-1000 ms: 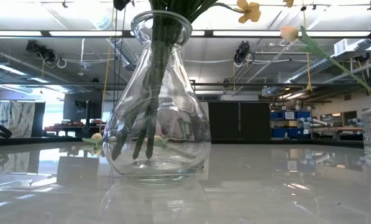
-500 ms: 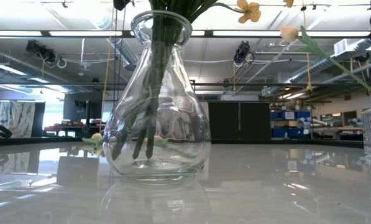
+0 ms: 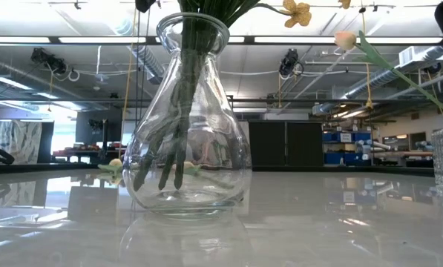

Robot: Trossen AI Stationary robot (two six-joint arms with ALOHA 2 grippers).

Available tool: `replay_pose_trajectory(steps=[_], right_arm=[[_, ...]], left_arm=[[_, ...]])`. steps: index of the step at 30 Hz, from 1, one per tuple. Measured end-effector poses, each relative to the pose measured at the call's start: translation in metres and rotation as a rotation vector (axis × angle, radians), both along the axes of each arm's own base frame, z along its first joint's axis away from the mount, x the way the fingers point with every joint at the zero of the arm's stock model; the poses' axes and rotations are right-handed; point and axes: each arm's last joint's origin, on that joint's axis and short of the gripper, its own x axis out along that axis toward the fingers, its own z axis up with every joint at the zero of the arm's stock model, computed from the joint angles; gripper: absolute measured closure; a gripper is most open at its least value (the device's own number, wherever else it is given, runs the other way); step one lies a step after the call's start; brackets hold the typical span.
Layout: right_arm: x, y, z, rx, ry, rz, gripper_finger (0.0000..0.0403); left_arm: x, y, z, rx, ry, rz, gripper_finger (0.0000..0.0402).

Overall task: Sort flowers into vase by color
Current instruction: Put the top light pink flower into the top transparent vase

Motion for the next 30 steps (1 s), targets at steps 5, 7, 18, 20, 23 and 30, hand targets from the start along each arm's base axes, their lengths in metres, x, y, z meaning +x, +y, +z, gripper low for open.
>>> replay_pose_trajectory(steps=[5,7,18,20,23,30], right_arm=[[-0.005,-0.004,0.010,-0.002,-0.009,-0.025,0.0057],[-0.007,-0.007,0.017,-0.013,-0.018,-0.043,0.0057],[-0.024,-0.023,0.057,-0.065,-0.076,-0.147,0.0057],[-0.028,-0.027,0.065,-0.063,-0.085,-0.180,0.0057],[-0.035,-0.033,0.078,-0.057,-0.099,-0.241,0.0057],[-0.049,-0.049,0.108,-0.007,-0.176,-0.397,0.0057]], left_arm=[[0.000,0.000,0.000,0.000,0.000,-0.001,0.0191],[0.000,0.000,0.000,0.000,0.000,0.000,0.0191],[0.000,0.000,0.000,0.000,0.000,0.000,0.0191],[0.000,0.000,0.000,0.000,0.000,0.000,0.0191],[0.000,0.000,0.000,0.000,0.000,0.000,0.0191],[0.000,0.000,0.000,0.000,0.000,0.000,0.0191]])
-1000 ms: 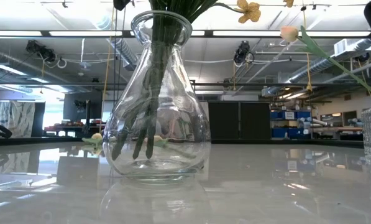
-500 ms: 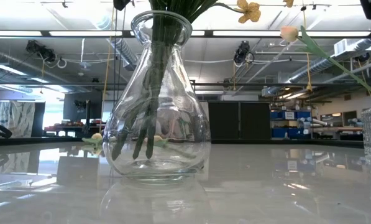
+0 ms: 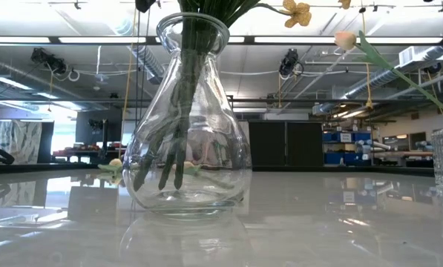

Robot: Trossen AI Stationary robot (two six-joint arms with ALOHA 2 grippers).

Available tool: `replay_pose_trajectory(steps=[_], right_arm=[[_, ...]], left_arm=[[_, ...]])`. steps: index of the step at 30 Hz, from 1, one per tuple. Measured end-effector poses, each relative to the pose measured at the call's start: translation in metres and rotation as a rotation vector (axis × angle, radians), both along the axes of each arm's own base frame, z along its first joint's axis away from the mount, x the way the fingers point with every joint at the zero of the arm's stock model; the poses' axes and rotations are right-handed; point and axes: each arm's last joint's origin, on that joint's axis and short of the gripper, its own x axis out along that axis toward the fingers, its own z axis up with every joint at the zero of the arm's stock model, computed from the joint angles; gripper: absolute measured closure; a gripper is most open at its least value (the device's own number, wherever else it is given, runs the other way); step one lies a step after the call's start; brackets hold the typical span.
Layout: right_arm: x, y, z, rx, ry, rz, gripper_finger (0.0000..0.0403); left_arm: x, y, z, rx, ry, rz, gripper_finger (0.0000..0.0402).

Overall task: Sort flowers into vase by color
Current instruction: Put the top light pink flower into the top transparent vase

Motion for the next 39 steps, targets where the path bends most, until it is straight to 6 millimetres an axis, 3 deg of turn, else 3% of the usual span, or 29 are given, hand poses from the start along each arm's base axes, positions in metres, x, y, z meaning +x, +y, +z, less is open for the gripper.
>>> replay_pose_trajectory(steps=[11,21,39], right_arm=[[-0.016,-0.026,0.038,0.085,-0.182,-0.446,0.0057],[-0.022,-0.042,0.047,0.242,-0.160,-0.894,0.0057],[-0.024,-0.047,0.046,0.268,-0.103,-1.071,0.0057]], left_arm=[[0.000,0.000,0.000,0.000,0.000,0.000,0.0191],[0.000,0.000,0.000,0.000,0.000,0.000,0.0191],[0.003,0.001,0.010,-0.041,-0.117,0.033,0.0191]])
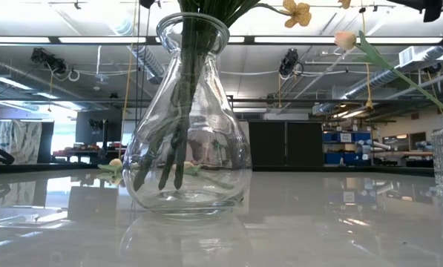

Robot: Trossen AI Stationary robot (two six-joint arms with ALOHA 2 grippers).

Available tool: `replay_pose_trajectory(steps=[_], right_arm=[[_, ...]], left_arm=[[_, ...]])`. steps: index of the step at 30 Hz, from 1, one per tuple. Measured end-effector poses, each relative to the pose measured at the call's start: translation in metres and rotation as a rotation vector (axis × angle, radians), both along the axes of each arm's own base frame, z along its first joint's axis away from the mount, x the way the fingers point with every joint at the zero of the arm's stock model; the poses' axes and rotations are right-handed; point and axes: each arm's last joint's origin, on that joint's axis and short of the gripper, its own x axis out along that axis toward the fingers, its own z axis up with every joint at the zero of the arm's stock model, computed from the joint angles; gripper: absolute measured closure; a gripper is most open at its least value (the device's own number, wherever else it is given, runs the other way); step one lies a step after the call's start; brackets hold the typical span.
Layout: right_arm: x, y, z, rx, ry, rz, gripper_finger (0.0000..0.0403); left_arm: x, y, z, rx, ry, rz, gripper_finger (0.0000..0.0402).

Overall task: Sort flowers into vase by color
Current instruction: Put the top light pink flower into the top transparent vase

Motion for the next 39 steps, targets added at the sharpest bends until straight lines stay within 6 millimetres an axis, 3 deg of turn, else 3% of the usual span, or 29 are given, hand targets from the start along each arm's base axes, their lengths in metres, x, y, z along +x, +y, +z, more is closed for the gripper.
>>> replay_pose_trajectory(steps=[11,21,28,39], right_arm=[[0.001,0.000,0.000,-0.103,0.090,-0.048,0.0057],[0.001,0.000,0.000,-0.105,0.090,-0.047,0.0057],[0.001,0.001,0.000,-0.108,0.088,-0.041,0.0057],[0.001,0.001,0.000,-0.107,0.087,-0.042,0.0057]], left_arm=[[0.001,0.000,0.004,0.025,-0.036,-0.002,0.0191],[-0.001,-0.009,-0.045,-0.059,0.456,-0.102,0.0191],[0.021,0.000,-0.069,-0.087,0.604,-0.127,0.0191],[0.066,0.024,-0.122,-0.480,0.768,0.411,0.0191]])
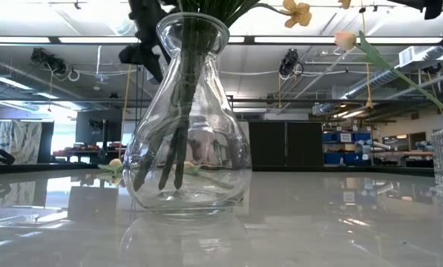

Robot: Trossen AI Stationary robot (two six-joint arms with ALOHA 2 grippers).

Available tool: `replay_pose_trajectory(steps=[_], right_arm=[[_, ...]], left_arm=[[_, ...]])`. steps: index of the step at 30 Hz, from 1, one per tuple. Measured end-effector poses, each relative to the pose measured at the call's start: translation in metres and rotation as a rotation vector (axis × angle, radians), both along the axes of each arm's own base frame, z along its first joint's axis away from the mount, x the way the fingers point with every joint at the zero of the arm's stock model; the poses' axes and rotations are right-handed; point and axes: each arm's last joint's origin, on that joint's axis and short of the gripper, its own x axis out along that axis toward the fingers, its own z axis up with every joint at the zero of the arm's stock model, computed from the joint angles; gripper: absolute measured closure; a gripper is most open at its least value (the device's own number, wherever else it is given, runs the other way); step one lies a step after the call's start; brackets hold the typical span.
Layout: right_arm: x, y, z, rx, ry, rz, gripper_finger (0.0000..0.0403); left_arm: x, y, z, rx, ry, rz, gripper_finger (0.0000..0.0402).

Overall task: Sort flowers into vase by color
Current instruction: Put the top light pink flower into the top transparent vase

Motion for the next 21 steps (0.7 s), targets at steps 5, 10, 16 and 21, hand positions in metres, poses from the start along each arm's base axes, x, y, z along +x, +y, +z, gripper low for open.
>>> replay_pose_trajectory(steps=[5,10,16,21], right_arm=[[0.000,0.000,0.000,0.000,0.000,0.000,0.0057],[0.000,0.000,0.000,0.000,0.000,0.000,0.0057],[0.000,0.000,0.000,0.000,0.000,0.000,0.0057],[0.000,0.000,0.000,0.000,0.000,0.000,0.0057]], left_arm=[[0.013,0.006,-0.021,-0.033,0.082,0.103,0.0191],[0.001,0.020,-0.039,0.034,0.302,0.294,0.0191],[-0.029,0.039,-0.053,0.060,0.430,0.539,0.0191],[-0.035,0.052,-0.070,-0.018,0.393,0.632,0.0191]])
